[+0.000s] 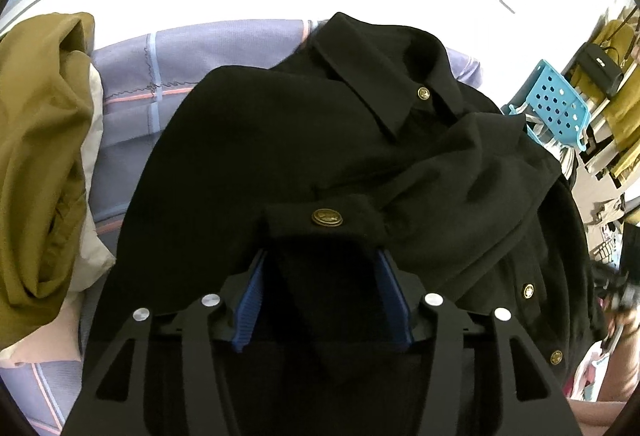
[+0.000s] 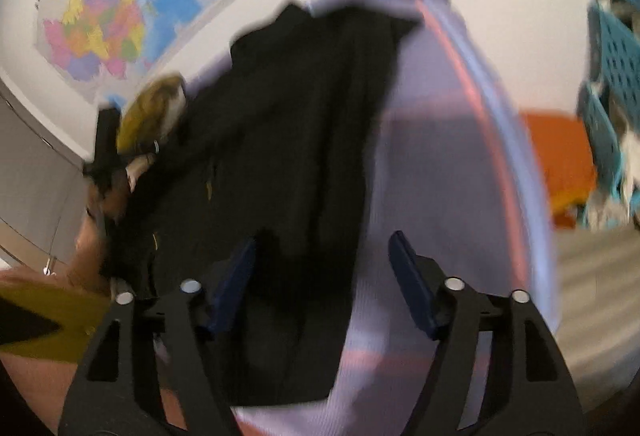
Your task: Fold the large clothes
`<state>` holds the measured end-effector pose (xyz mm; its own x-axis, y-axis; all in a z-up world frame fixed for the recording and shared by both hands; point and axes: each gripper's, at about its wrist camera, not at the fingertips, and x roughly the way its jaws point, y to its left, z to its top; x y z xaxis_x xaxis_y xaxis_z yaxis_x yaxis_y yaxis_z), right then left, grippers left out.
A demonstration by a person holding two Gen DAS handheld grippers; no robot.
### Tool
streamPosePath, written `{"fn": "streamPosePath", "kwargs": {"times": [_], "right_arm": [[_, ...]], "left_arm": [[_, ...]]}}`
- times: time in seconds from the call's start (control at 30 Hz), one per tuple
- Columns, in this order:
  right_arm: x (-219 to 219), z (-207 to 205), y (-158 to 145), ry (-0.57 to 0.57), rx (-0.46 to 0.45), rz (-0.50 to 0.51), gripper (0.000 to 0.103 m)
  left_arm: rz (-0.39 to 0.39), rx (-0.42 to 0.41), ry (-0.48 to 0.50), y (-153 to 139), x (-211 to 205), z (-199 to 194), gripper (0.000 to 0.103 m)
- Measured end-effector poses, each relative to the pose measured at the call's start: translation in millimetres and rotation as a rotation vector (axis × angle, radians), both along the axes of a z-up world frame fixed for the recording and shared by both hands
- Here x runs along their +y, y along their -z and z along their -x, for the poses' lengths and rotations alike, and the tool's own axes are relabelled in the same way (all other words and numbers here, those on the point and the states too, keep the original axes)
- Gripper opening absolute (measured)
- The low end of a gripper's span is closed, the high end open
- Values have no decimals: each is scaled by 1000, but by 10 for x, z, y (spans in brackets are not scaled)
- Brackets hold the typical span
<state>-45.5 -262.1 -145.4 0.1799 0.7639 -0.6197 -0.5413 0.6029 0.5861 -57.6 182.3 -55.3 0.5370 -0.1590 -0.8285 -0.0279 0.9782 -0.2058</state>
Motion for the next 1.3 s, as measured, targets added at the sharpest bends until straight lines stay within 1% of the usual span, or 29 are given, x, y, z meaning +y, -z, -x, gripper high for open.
{"fn": "streamPosePath", "kwargs": {"times": [0.03,0.07,0.1,0.13,0.17,0.23,0.27,0.3,0.33,0.37,0.43,0.47,0.5,0.53,0.6,0.67,0.7,0.73,0.8,0.83,0.9,0.97,1.03,1.1,1.13,1.17,1.23,1.27,1.3], "right_arm": [[-6,29,5,-7,18,-37,71],[3,65,21,-9,40,-60,62],[31,113,11,-8,24,-41,58],[70,148,-14,-22,0,-12,49],[77,158,-29,-25,-6,3,20],[-55,172,-144,31,-23,23,18],[-196,200,-266,75,-50,19,17],[-285,239,-345,97,-70,14,17],[-386,292,-456,129,-119,60,17],[-419,314,-493,166,-147,148,17],[-358,295,-403,174,-127,225,17],[-283,279,-320,166,-106,264,20],[-220,278,-279,162,-107,306,30],[-159,281,-255,158,-114,345,33],[-166,285,-343,183,-135,329,38],[-179,315,-556,218,-189,290,40],[-183,343,-620,229,-218,287,46],[-151,387,-716,230,-259,280,47],[7,473,-867,157,-313,215,48],[115,520,-905,121,-327,195,49],[391,593,-931,15,-350,164,55],[709,673,-904,-97,-360,139,55],[1035,748,-857,-210,-357,107,55],[1372,814,-773,-317,-340,90,55],[1508,874,-739,-356,-328,88,55],[1682,906,-684,-411,-308,102,58],[1935,960,-620,-456,-306,169,60],[2003,974,-630,-479,-310,167,60],[2046,981,-673,-495,-313,144,60]], "left_arm": [[-4,1,2,5,-9,-1,52],[-7,3,1,8,-12,-5,52],[-7,3,-2,10,-14,-5,52],[-8,3,-5,11,-14,-2,52],[-6,4,-9,11,-17,4,52],[-9,0,-11,-11,-33,30,52],[-17,-4,-13,-25,-40,47,52],[-28,-11,-14,-48,-52,76,52],[-37,-19,-7,-67,-67,105,52],[-44,-24,0,-80,-80,120,53],[-52,-29,15,-87,-103,150,56],[-61,-25,24,-69,-132,147,57],[-79,-21,22,-48,-157,136,57],[-99,-16,17,-23,-182,123,57],[-99,-17,13,-24,-192,128,57],[-82,-34,21,-85,-174,192,57],[-88,-50,22,-135,-158,251,58],[-104,-69,18,-187,-149,309,58],[-123,-114,35,-301,-139,489,66],[-115,-122,46,-331,-131,573,68],[-87,-123,74,-348,-142,760,69],[-78,-103,105,-282,-197,980,72],[-79,-79,122,-191,-236,1119,72],[-109,-59,125,-84,-280,1305,72],[-126,-67,117,-72,-267,1387,72],[-135,-81,101,-80,-232,1461,72],[-138,-109,30,-156,-61,1638,72],[-149,-119,-9,-191,38,1722,73],[-168,-126,-47,-216,141,1801,76]]}}
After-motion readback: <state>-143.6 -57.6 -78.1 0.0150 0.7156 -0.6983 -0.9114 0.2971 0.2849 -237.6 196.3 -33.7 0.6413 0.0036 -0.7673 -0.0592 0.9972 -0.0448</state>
